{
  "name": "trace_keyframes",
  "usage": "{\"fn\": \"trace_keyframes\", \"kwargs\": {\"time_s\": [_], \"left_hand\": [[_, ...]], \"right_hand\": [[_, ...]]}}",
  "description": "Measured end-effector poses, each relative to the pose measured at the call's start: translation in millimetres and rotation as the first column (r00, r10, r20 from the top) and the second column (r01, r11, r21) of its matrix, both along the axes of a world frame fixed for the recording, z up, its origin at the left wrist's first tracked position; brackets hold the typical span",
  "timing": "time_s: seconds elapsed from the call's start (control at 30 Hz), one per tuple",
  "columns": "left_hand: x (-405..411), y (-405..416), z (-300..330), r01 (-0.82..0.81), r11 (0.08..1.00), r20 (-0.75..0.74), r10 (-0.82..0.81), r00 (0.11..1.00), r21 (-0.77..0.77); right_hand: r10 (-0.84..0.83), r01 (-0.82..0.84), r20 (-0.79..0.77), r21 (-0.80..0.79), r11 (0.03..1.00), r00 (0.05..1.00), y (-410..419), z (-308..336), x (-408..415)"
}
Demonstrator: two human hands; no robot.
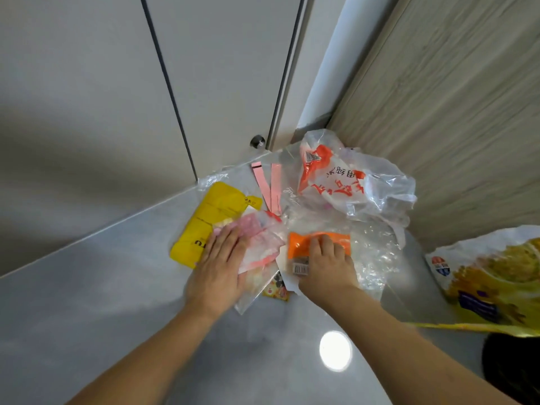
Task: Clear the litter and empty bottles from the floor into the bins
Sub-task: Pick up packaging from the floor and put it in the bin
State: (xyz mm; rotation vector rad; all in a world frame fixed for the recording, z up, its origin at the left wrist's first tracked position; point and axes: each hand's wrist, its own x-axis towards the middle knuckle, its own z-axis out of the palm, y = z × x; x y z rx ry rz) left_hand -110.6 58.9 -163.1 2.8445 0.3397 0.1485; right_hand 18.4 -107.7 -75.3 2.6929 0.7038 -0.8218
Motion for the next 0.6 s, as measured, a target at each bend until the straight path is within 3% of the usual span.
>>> {"fn": "trace_keyframes", "kwargs": {"time_s": [0.1, 0.33, 0.47, 0.6], "left_hand": [[0.7, 1.0, -0.5, -0.001, 1.000, 0.005, 0.001, 1.000, 0.004], [-0.5, 0.4, -8.1, -0.013, 1.000, 0.077, 0.011, 0.997, 0.019], [0.9, 2.8, -9.6, -0.010, 1.000, 0.090, 0.009, 0.996, 0.010], [6.0, 1.7, 6.6, -0.025, 1.000, -0.001, 0.025, 1.000, -0.008]], "right_hand": [[0.099, -0.098, 0.006, -0.078, 0.992, 0.995, 1.2, -3.3, 3.0], [0.310, -0.303, 0.193, -0.068, 0.951, 0.931, -16.8, 4.5, 10.7], [0.087, -0.117, 0.227, 0.126, 0.985, 0.970, -21.1, 33.5, 10.1], [-0.190, 0.093, 0.159, 0.475, 0.875, 0.969, -33.5, 80.4, 8.5]]}}
